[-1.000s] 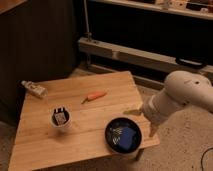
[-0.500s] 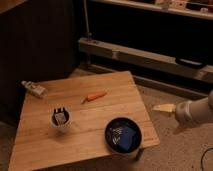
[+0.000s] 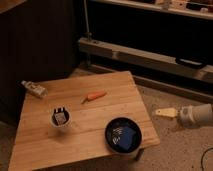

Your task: Pick up the ceramic bowl

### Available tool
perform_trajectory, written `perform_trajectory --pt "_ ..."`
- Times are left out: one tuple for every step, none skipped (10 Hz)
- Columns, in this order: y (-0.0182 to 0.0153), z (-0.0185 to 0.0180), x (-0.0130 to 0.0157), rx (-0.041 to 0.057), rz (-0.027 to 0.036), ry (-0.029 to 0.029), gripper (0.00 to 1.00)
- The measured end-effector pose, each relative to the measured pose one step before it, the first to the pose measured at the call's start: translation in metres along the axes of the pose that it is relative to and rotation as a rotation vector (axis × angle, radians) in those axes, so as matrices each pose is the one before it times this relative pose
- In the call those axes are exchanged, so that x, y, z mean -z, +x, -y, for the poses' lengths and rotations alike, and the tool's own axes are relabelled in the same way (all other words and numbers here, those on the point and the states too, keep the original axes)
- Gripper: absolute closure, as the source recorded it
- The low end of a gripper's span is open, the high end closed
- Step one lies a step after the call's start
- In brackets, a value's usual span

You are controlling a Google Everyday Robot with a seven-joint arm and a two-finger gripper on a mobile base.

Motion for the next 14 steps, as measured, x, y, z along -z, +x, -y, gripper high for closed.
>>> perform_trajectory --pt "-0.00376 0.01120 -0.00900 0.00858 0.01470 -0.01390 0.20" --pt "-0.00869 0.00576 -0.00690 -0.01110 0.00305 -0.03794 0.20" --pt "-0.00640 0.00309 -0.00543 -0.01293 -0.00348 -0.03113 0.20" --pt "-0.00529 0.00487 -0.00517 -0.01135 -0.00838 -0.02821 0.20" --pt "-0.00831 0.00255 -0.00389 -0.02817 -0.01466 -0.02902 0.20" --pt "-0.00406 0.00140 -0.00242 -0.02513 -0.00603 -0.00949 0.20" --pt "-0.00197 0.00202 -0.00195 -0.00868 -0.00047 -0.00391 0.20" --pt "-0.00010 -0.00021 -0.00028 -0.00126 -0.00015 -0.00052 0.20" --pt "0.00000 -0.00079 0.00051 -0.00170 -0.00101 0.00005 0.20" --pt "0.00002 0.00038 -0.00005 0.00066 0.00016 0.00013 0.20" --pt "0.00006 0.00022 -0.00007 0.00041 0.00010 0.00005 0.20" --pt "0.00007 -0.00005 -0.00006 -0.00013 0.00007 0.00000 0.20" --pt "0.00018 0.00017 0.00017 0.00013 -0.00047 0.00022 0.20" --pt "-0.00006 -0.00005 0.00028 0.00391 -0.00393 -0.00267 0.20"
